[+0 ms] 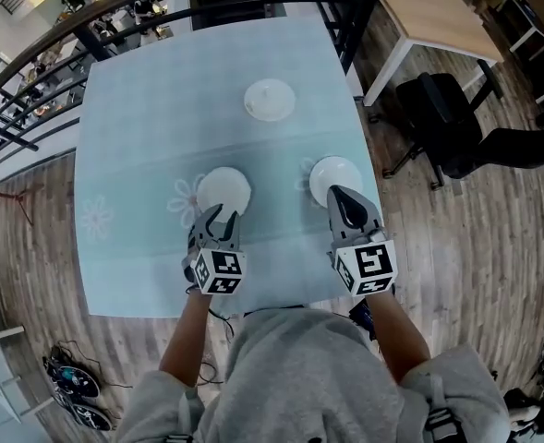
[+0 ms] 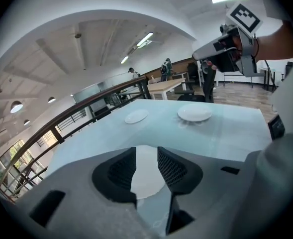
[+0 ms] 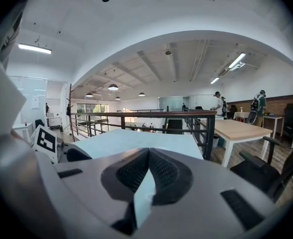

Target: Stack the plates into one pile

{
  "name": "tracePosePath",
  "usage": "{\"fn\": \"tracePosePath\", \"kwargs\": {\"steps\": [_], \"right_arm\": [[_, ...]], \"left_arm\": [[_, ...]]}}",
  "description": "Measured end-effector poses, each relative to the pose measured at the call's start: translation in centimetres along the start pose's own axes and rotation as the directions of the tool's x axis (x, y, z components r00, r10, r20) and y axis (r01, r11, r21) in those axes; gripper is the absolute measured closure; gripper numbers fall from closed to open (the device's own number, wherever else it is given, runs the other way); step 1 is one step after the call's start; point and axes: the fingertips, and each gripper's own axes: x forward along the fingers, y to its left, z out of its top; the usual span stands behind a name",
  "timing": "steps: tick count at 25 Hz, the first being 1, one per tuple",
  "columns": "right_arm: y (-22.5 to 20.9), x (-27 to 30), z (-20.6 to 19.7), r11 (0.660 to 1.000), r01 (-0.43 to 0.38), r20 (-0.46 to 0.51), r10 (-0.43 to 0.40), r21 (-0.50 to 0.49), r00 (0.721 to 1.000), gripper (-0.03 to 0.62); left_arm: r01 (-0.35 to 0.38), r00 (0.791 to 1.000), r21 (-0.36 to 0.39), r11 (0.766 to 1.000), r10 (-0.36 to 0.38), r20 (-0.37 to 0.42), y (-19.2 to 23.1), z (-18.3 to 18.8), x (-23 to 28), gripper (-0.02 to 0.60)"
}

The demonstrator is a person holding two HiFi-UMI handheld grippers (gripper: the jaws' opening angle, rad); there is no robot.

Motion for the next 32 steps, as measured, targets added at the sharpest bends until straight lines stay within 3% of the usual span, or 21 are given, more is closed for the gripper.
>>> {"fn": "tracePosePath", "kwargs": {"steps": [6, 12, 16, 19, 24, 28, 32], "right_arm": [[1.1, 1.4, -1.6, 1.000, -0.025, -0.057, 0.024, -0.004, 0.998, 0.568], [0.8, 2.2, -2.5, 1.000, -0.029, -0.092, 0.029, 0.001, 0.995, 0.568], [0.7, 2.9, -3.5, 0.999, -0.031, -0.111, 0.033, 0.014, 0.993, 0.568], [0.3, 2.9, -3.8, 1.000, -0.020, -0.113, 0.022, 0.022, 0.993, 0.568], [-0.3, 3.0, -3.9, 1.000, -0.004, -0.115, 0.005, 0.015, 0.993, 0.568], [-1.8, 1.9, -4.3, 0.999, 0.025, -0.122, -0.021, 0.029, 0.992, 0.568], [-2.0, 0.8, -3.7, 0.999, 0.034, -0.105, -0.031, 0.030, 0.994, 0.568]], "left_arm": [[0.101, 0.989, 0.092, 0.991, -0.090, -0.118, -2.7, -4.1, 2.8, 0.432], [0.166, 0.970, 0.187, 0.968, -0.126, -0.208, -4.2, -6.3, 4.7, 0.430], [0.185, 0.965, 0.163, 0.969, -0.148, -0.217, -4.1, -7.1, 5.1, 0.431], [0.177, 0.967, 0.156, 0.972, -0.141, -0.213, -3.7, -6.9, 5.2, 0.480], [0.191, 0.961, 0.135, 0.972, -0.157, -0.227, -3.5, -7.6, 5.8, 0.506], [0.196, 0.959, 0.161, 0.967, -0.155, -0.239, -4.4, -7.4, 6.1, 0.541], [0.173, 0.963, 0.079, 0.982, -0.152, -0.221, -3.9, -6.5, 5.4, 0.551]]}}
